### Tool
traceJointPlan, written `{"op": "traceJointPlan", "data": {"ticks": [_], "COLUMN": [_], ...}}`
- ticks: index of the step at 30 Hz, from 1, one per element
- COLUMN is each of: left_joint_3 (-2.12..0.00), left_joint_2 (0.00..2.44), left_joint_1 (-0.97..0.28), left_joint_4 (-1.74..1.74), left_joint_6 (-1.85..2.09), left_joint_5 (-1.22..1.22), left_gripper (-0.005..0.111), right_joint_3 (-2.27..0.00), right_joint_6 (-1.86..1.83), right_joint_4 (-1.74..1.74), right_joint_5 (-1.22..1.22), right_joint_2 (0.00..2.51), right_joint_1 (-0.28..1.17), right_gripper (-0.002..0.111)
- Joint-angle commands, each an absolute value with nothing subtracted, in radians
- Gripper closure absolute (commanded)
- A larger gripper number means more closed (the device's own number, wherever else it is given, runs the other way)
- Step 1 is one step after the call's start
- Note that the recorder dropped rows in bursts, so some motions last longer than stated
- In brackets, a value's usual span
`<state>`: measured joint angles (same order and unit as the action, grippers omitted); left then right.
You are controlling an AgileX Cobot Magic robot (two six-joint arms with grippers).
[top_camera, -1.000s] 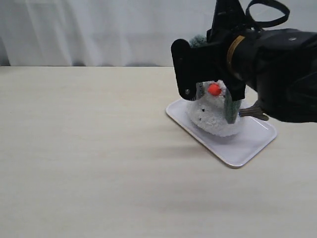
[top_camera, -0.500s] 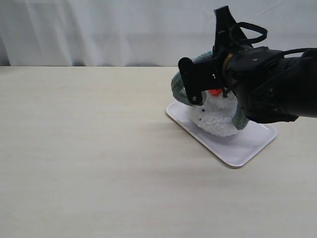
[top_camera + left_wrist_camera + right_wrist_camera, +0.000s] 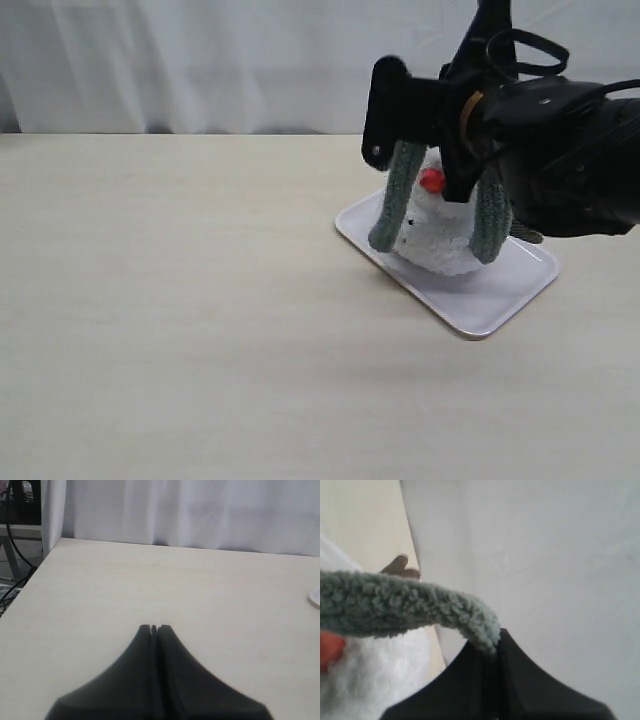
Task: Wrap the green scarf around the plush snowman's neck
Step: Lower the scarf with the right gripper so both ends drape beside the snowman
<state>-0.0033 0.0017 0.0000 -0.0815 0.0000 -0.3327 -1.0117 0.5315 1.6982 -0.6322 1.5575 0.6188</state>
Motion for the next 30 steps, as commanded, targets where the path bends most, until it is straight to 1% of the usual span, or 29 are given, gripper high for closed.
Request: {"op": "traceJointPlan", "data": {"ticks": [1,7,15,22,30], "left_joint_3": [0.0,0.0,0.0,0.0,0.0], "left_joint_2": [0.0,0.0,0.0,0.0,0.0], "left_joint_1": [-0.001,-0.001,-0.001,-0.001,-0.001], "left_joint_4": [-0.081,-0.081,-0.081,-0.081,-0.081], "left_joint_6": [0.0,0.0,0.0,0.0,0.0], "left_joint_5": [-0.323,-0.323,-0.323,-0.323,-0.323], "left_gripper": [0.107,0.107,0.107,0.107,0.107], "right_joint_3": [-1.01,-1.01,-1.01,-1.01,-1.012], "right_joint_6": [0.833,1.045,0.991,0.912,0.905], "right_joint_4": [1.705,1.69,1.682,1.682,1.744], "right_joint_5": [-0.557,-0.497,-0.446,-0.607,-0.69], "right_joint_2": [1.48,1.41,1.42,1.506,1.616], "right_joint_1": [0.619,0.619,0.617,0.613,0.613], "right_gripper": [0.104,0.104,0.104,0.104,0.104]}}
